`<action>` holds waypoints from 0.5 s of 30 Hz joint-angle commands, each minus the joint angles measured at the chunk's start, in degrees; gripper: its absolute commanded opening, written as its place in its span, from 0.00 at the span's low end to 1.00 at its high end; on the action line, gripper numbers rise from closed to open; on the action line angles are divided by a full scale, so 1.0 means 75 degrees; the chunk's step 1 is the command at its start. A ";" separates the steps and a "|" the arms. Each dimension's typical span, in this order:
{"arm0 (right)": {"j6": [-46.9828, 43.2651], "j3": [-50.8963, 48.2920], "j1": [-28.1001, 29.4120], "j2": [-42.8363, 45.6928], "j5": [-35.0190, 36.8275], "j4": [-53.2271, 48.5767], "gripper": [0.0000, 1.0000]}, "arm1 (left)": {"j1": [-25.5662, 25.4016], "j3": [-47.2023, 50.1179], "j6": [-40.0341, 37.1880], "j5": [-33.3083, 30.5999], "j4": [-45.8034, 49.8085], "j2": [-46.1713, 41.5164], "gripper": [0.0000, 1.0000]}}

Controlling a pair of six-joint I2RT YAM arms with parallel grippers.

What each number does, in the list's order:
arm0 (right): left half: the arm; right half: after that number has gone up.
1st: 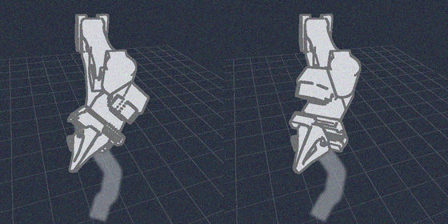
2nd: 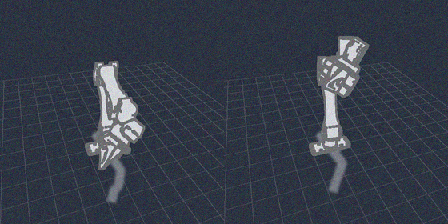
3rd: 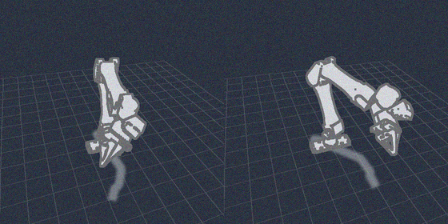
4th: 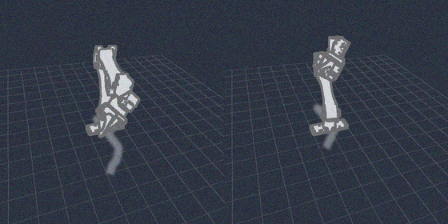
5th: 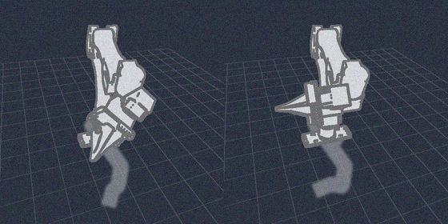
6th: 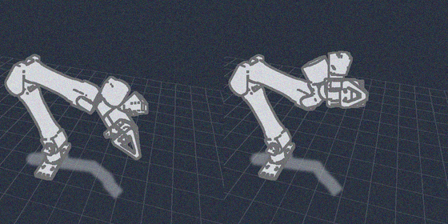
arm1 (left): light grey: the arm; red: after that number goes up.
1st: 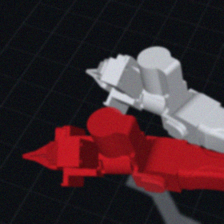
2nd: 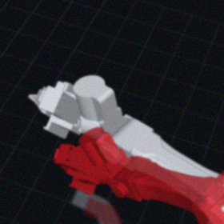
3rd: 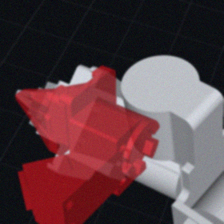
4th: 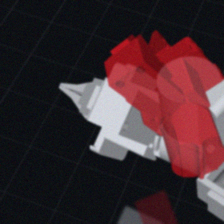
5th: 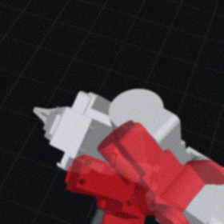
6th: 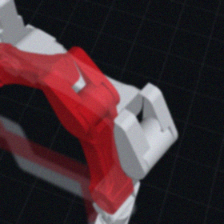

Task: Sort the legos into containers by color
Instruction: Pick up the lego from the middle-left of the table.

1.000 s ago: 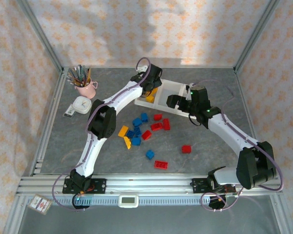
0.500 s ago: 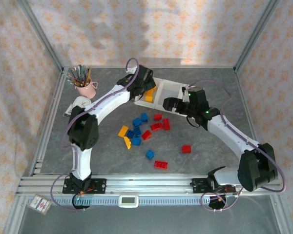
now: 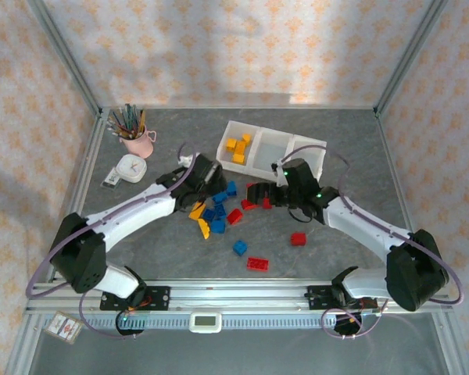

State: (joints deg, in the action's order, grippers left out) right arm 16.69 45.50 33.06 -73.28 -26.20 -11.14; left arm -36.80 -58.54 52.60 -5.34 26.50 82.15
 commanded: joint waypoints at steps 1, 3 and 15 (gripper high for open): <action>-0.0012 -0.0261 0.0358 0.0263 -0.0014 0.0113 1.00 | -0.0267 0.0697 0.0569 -0.0240 0.0445 -0.0558 0.79; 0.0084 -0.0420 0.0560 0.0290 0.0038 0.0243 1.00 | -0.0375 0.1078 0.0750 -0.0237 0.0623 -0.0774 0.79; 0.0473 -0.0819 0.0984 0.0163 0.0299 0.0661 1.00 | -0.0698 0.2219 0.1165 -0.0028 0.0348 -0.0853 0.67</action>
State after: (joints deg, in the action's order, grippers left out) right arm 19.49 39.20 40.14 -72.51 -25.43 -8.29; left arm -41.91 -43.22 59.99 -4.89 29.50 75.99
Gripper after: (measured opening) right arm 0.996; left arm 0.671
